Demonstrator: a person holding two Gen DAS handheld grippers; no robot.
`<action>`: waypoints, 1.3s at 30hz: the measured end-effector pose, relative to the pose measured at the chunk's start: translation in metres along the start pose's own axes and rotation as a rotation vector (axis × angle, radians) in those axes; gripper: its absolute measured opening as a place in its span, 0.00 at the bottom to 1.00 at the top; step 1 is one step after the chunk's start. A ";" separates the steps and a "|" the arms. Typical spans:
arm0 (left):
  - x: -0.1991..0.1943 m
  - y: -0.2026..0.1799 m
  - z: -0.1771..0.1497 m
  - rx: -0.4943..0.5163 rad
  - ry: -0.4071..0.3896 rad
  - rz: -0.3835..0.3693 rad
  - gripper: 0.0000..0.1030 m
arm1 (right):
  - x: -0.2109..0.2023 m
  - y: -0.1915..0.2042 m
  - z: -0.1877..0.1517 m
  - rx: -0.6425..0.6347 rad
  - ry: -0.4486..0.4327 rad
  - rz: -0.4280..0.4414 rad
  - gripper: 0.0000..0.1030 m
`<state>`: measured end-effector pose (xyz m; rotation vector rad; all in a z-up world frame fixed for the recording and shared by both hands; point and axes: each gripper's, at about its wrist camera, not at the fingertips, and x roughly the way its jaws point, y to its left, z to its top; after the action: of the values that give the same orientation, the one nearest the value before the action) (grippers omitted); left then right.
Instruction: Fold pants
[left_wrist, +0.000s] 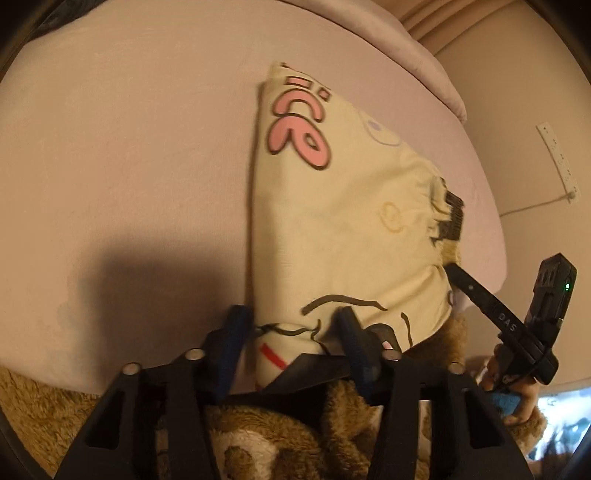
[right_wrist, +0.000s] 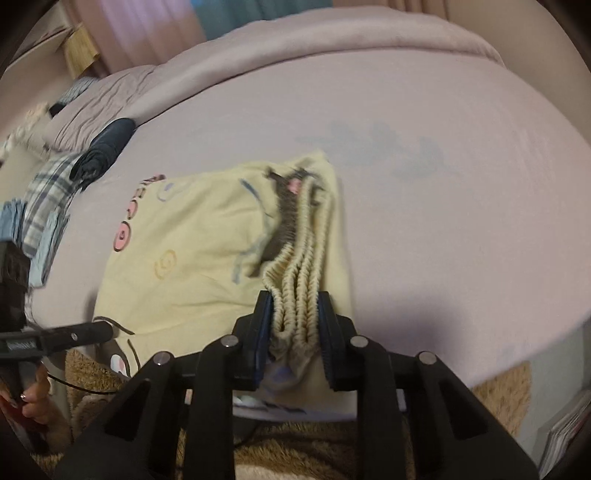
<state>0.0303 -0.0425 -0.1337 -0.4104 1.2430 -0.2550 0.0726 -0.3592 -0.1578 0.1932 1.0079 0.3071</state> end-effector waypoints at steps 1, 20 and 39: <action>-0.001 0.000 -0.001 -0.002 -0.009 0.003 0.42 | 0.003 -0.006 -0.003 0.023 0.004 0.022 0.22; -0.028 0.013 -0.005 0.000 -0.071 -0.021 0.29 | -0.001 0.023 0.070 -0.146 -0.040 -0.028 0.56; 0.010 0.023 -0.017 -0.036 0.040 -0.019 0.29 | 0.056 0.010 0.072 -0.106 0.008 -0.044 0.32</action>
<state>0.0166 -0.0285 -0.1565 -0.4502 1.2852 -0.2590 0.1600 -0.3326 -0.1619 0.0740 1.0002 0.3207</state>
